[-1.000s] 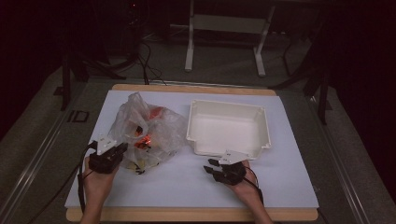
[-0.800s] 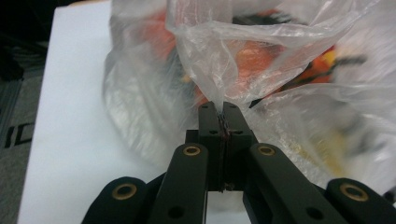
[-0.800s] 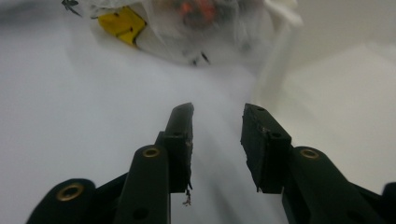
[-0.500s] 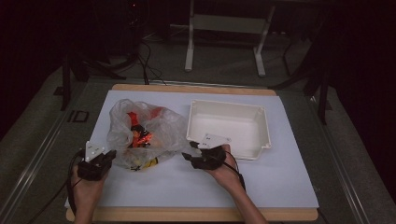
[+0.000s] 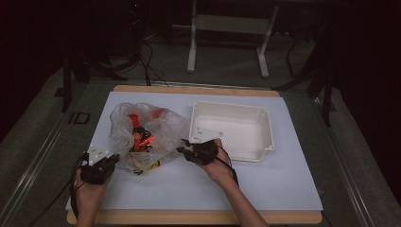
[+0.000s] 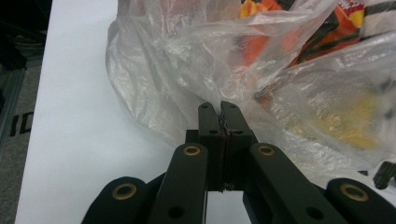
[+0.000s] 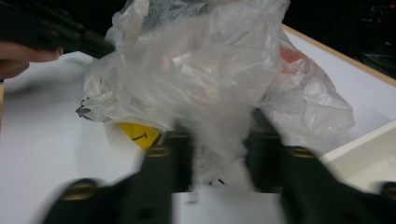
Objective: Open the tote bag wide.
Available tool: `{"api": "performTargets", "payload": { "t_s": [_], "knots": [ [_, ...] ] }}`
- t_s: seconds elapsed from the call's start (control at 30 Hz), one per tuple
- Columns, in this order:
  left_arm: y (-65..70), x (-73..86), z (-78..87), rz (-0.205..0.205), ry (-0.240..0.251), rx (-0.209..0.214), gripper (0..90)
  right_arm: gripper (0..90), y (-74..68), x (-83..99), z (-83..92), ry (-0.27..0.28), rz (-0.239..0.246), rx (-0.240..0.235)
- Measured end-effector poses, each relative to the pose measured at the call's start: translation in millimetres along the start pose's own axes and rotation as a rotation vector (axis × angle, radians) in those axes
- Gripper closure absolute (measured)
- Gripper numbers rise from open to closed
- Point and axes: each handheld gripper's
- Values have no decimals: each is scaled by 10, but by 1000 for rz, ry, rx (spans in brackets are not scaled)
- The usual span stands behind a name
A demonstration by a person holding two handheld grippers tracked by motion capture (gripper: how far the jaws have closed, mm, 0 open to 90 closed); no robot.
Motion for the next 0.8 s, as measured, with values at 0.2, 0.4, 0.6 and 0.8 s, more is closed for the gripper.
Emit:
{"api": "performTargets", "payload": {
  "t_s": [0.2, 0.4, 0.6, 0.8],
  "knots": [
    [-57, 54, 4, 19, -6, -3, 891, 887, 32, 19, 71, -4, -9, 27],
    [-187, 102, 28, 89, -1, 48, 893, 890, 34, 137, 167, -37, -27, 25],
    [-184, 135, 27, 84, -9, 45, 755, 890, -55, 277, 188, -70, -22, 5],
    [-171, 122, 153, 38, 29, 73, 549, 889, -65, 318, 210, -71, -12, -6]
  ]
}}
Point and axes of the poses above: each handheld gripper's, and its own axes: z roughly backward along the jaws, x roughly out of its underside, y roughly to its right, and after that the axes turned 14 degrees about z, right-handed
